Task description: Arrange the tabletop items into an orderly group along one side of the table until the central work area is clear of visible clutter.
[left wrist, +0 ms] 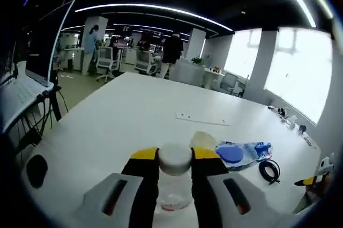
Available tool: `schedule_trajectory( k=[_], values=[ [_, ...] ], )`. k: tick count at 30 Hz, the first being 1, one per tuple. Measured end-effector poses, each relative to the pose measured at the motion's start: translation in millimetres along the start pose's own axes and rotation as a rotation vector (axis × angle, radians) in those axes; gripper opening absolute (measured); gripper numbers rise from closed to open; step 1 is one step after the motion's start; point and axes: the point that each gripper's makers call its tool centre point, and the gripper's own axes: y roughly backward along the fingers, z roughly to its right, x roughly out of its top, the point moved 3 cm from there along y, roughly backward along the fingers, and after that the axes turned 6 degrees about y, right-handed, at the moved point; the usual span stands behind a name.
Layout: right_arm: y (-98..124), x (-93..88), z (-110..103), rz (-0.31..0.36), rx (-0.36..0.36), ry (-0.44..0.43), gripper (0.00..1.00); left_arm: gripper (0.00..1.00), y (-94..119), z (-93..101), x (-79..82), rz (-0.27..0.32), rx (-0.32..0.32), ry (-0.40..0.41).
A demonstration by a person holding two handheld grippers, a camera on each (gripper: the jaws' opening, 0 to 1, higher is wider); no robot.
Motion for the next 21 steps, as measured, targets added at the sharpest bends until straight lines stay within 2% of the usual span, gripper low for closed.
schedule_trajectory(
  k=[5,9,11,16,18,21],
  values=[
    [3.2,-1.5,2.7,0.007,0.004,0.000,0.67,0.20,-23.2,12.3,20.9,-0.002,-0.023,-0.054],
    [7.5,-3.3,3.1,0.020,-0.001,-0.010,0.67,0.20,-32.9,20.9,35.6,0.007,-0.036,-0.084],
    [9.3,-5.7,4.2,0.020,-0.003,-0.014,0.67,0.20,-43.2,17.6,44.6,0.009,-0.040,-0.092],
    [14.3,-10.0,11.8,0.024,-0.014,-0.028,0.67,0.20,-62.1,18.0,54.1,0.002,-0.053,-0.121],
    [15.6,-10.9,11.8,0.027,-0.017,-0.031,0.67,0.20,-60.7,26.4,53.4,-0.003,-0.057,-0.143],
    [15.3,-11.9,10.9,0.024,-0.016,-0.030,0.68,0.20,-74.6,22.2,61.5,-0.011,-0.063,-0.164]
  ],
)
